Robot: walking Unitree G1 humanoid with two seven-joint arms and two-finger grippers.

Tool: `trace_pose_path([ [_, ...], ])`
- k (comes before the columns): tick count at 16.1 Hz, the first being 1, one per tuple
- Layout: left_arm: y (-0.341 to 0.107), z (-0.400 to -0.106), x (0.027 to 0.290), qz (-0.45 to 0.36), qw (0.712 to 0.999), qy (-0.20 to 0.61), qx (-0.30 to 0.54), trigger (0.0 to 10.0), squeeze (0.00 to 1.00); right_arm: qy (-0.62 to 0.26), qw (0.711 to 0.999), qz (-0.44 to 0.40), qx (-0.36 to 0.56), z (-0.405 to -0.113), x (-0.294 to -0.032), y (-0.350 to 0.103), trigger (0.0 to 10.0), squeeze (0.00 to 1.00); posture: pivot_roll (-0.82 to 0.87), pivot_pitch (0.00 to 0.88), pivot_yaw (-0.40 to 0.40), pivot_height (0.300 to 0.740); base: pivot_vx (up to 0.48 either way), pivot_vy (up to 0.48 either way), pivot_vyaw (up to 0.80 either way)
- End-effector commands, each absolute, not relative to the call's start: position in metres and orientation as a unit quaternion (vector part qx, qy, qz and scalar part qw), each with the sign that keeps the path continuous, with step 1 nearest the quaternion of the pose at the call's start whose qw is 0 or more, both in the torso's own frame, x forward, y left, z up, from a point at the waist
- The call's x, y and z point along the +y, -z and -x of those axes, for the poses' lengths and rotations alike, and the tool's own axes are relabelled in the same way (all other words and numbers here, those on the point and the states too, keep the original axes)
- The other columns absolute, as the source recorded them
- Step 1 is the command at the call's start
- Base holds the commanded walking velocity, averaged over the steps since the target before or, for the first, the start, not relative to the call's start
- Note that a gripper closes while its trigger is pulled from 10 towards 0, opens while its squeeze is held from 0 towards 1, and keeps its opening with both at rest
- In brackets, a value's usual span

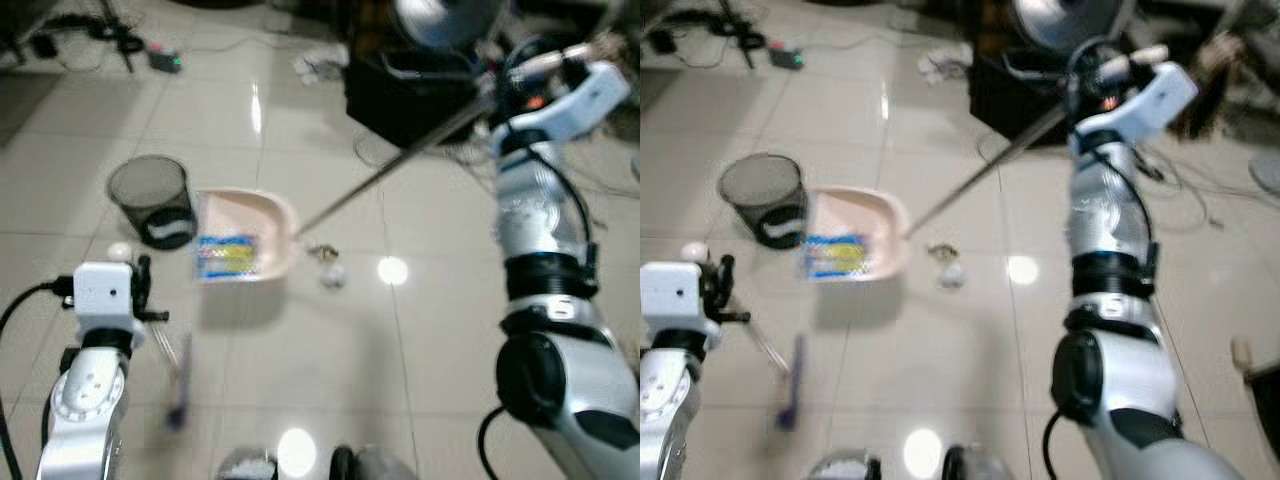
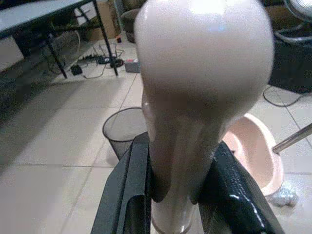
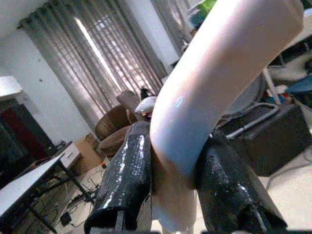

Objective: Sweep floor

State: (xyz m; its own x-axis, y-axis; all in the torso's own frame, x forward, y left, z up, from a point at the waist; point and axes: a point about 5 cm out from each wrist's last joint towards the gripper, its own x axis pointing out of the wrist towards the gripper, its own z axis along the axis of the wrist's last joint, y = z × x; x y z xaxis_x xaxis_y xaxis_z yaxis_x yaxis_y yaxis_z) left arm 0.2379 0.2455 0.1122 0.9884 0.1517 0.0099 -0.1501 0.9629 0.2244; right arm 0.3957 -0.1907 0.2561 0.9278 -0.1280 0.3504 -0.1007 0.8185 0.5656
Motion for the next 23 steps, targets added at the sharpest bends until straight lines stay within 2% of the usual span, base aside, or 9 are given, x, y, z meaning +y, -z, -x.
trace_pose_path([
  [1, -0.119, -0.236, 0.249, -0.129, 0.988, -0.083, -0.009, 10.0, 0.00, -0.008, 0.921, -0.324, -0.214, -0.396, -0.183, -0.269, 10.0, 0.00, 0.18, 0.140, -0.058, 0.740, 0.390, 0.000, 0.00],
  [6, -0.118, -0.234, 0.250, -0.132, 0.987, -0.087, -0.007, 10.0, 0.00, -0.007, 0.917, -0.332, -0.221, -0.397, -0.183, -0.273, 10.0, 0.00, 0.18, 0.140, -0.063, 0.740, 0.388, 0.000, 0.00],
  [11, -0.119, -0.235, 0.251, -0.134, 0.987, -0.086, -0.007, 10.0, 0.00, 0.004, 0.914, -0.338, -0.225, -0.398, -0.186, -0.274, 10.0, 0.00, 0.19, 0.137, -0.061, 0.740, 0.389, 0.000, 0.63],
  [21, -0.120, -0.237, 0.251, -0.141, 0.987, -0.081, -0.008, 10.0, 0.00, 0.027, 0.912, -0.344, -0.221, -0.400, -0.193, -0.268, 10.0, 0.00, 0.19, 0.133, -0.054, 0.740, 0.388, 0.000, 0.00],
  [23, -0.120, -0.238, 0.250, -0.140, 0.987, -0.078, -0.009, 10.0, 0.00, 0.030, 0.913, -0.341, -0.220, -0.399, -0.194, -0.267, 10.0, 0.00, 0.19, 0.132, -0.051, 0.740, 0.388, 0.000, 0.67],
])
